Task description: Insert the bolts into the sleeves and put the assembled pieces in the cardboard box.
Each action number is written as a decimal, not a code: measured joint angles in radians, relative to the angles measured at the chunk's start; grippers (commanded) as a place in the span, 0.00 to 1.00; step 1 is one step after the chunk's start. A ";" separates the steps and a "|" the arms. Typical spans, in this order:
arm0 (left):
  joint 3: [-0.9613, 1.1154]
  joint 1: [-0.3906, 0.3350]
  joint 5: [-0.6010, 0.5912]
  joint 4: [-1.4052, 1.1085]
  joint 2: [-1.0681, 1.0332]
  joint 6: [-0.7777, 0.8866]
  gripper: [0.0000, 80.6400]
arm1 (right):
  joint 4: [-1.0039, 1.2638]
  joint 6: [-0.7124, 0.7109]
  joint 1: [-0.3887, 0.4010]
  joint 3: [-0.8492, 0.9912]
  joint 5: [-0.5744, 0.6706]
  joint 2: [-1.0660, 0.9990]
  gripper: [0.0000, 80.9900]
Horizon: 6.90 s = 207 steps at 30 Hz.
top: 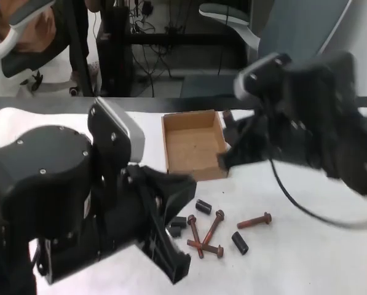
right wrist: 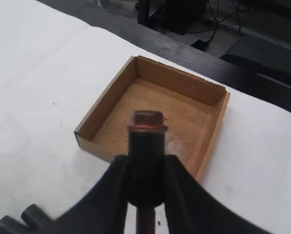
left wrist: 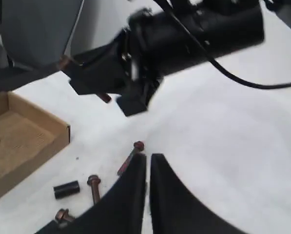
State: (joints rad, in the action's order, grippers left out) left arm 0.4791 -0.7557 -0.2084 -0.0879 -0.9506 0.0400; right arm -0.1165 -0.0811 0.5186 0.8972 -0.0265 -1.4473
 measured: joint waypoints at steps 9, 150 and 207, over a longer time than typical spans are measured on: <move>0.000 0.000 0.094 0.032 0.090 -0.027 0.02 | -0.055 -0.025 -0.042 0.200 0.003 -0.220 0.01; 0.629 0.137 0.161 0.881 -0.106 -0.392 0.02 | -0.363 1.705 -0.055 -0.029 -0.222 -0.251 0.58; -0.010 0.090 0.057 0.269 0.367 0.056 0.02 | -0.001 0.230 0.014 0.006 -0.003 0.228 0.01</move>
State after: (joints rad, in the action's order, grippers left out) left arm 0.4694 -0.6661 -0.1510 0.1815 -0.5837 0.0958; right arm -0.1176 0.1487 0.5323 0.9032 -0.0293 -1.2188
